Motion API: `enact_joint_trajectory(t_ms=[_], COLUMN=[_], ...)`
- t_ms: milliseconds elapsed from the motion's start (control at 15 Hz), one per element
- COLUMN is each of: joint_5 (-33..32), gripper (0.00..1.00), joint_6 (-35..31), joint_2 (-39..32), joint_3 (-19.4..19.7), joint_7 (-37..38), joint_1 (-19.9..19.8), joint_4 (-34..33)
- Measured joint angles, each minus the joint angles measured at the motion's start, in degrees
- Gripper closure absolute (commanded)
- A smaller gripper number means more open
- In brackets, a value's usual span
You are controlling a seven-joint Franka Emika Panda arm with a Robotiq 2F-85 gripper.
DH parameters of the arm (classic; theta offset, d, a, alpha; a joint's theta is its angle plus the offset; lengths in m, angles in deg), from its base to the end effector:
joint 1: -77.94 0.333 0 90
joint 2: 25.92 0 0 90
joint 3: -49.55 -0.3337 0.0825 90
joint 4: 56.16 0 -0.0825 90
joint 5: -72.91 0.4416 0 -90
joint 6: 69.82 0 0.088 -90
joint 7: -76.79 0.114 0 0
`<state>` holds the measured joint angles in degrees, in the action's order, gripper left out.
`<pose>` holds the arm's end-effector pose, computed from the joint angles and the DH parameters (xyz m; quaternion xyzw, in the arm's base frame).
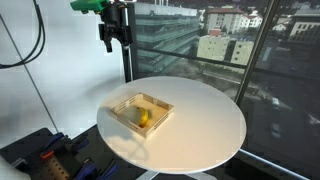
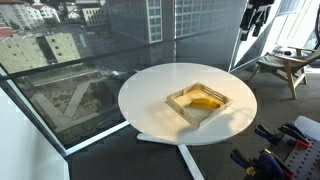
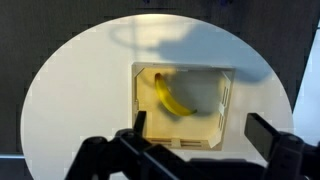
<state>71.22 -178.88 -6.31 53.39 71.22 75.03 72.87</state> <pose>0.4931 -0.0624 0.4910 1.0000 -0.0035 -0.0037 0.0023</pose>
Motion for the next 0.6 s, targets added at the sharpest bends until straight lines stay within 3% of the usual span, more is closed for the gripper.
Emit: enact_joint_trajectory(t_ms=[600], joint_5=[0.3], gripper=[0.00], joint_6=[-1.6], joint_2=[-10.0], joint_3=[0.3], joint_7=[-9.1], joint_1=[0.2], joint_4=[-7.5])
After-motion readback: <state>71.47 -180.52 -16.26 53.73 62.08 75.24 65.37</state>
